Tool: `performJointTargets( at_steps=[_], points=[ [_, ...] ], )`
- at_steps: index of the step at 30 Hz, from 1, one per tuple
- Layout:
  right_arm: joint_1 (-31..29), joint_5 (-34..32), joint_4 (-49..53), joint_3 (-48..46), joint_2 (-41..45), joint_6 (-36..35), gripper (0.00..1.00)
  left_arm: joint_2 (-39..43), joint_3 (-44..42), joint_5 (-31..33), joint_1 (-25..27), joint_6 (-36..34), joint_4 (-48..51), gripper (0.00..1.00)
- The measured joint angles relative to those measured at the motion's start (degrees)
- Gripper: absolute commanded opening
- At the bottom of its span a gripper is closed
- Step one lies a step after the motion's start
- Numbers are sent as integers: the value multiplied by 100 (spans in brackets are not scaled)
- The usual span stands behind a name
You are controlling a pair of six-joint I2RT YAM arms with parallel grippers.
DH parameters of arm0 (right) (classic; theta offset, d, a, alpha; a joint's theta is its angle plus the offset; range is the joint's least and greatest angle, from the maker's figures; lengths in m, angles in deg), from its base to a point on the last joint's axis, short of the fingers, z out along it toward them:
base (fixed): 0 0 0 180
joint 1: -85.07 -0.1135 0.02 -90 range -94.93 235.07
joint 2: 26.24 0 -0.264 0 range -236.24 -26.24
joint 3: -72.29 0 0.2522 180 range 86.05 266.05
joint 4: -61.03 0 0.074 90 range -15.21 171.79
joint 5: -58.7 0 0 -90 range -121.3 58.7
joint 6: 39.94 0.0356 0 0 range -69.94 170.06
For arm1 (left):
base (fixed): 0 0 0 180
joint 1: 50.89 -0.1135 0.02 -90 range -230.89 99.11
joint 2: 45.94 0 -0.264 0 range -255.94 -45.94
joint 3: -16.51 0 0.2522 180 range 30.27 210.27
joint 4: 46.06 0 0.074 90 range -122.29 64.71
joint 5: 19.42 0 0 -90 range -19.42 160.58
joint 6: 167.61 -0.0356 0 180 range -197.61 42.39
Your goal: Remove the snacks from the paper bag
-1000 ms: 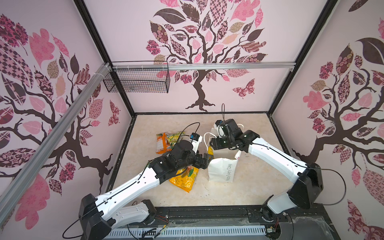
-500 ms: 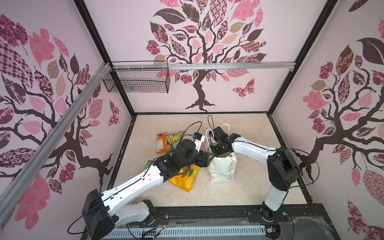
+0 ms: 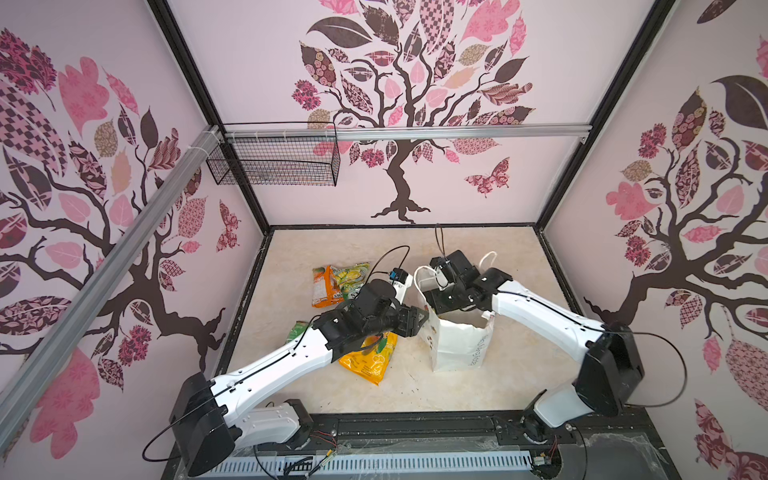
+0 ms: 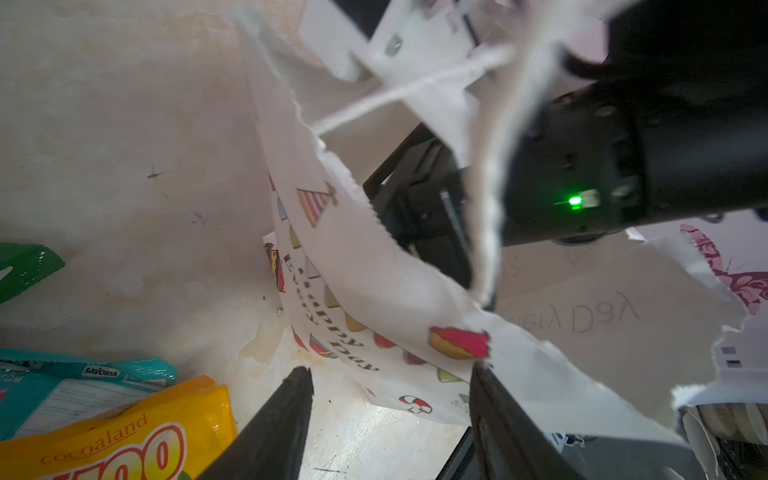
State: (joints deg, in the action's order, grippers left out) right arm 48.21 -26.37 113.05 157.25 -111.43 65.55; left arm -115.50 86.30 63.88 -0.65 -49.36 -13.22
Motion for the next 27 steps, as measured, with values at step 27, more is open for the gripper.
performJointTargets(
  at_steps=[27],
  points=[
    [-240,-186,1169,-315,-299,-81,100,407,-35,170,0,-420,-433,68]
  ],
)
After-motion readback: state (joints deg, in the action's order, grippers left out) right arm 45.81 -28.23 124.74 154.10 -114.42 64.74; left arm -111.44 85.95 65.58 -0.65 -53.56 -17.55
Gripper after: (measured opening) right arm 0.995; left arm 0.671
